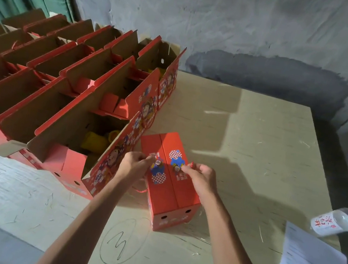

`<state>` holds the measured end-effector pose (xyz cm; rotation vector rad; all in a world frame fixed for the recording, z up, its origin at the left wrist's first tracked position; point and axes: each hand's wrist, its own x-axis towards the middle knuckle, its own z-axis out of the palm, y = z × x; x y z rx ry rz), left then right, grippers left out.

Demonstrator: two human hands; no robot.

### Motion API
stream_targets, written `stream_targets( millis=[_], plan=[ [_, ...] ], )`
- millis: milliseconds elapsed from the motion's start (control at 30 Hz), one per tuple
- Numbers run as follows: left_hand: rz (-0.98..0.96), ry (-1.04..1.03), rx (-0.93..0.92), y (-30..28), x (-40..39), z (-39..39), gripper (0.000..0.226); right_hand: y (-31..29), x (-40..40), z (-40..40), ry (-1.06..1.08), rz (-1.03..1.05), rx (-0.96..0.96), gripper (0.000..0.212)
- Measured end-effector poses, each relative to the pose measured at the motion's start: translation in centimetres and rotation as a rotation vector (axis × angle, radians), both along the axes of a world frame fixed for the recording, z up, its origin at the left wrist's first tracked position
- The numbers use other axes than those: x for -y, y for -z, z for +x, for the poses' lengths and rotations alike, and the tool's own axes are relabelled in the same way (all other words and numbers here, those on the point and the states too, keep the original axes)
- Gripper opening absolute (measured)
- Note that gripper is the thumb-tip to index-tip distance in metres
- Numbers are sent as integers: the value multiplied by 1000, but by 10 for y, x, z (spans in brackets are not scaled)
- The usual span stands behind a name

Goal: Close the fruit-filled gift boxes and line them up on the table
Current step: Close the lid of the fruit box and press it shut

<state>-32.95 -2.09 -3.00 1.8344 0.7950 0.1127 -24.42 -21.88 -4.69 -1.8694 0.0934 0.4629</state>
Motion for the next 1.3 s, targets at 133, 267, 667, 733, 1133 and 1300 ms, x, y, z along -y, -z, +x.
stream_targets(
  millis=[133,267,667,733,1133,1300],
  plan=[
    [-221,101,192,-32,18,9,34,-31,-28,-20,-154,88,134,18],
    [192,212,313,-47,26,16,35,-45,-56,-42,-263,95,233,17],
    [271,112,360,-46,10,2,21,-86,-77,-11,-167,198,159,29],
    [302,173,351,-38,15,3,32,-90,-78,-2,-159,205,183,31],
    [607,449,141,-36,44,69,112,-152,-51,87,-73,252,263,26],
    [559,527,150,-52,60,121,144,-177,-31,144,-29,232,302,23]
  ],
)
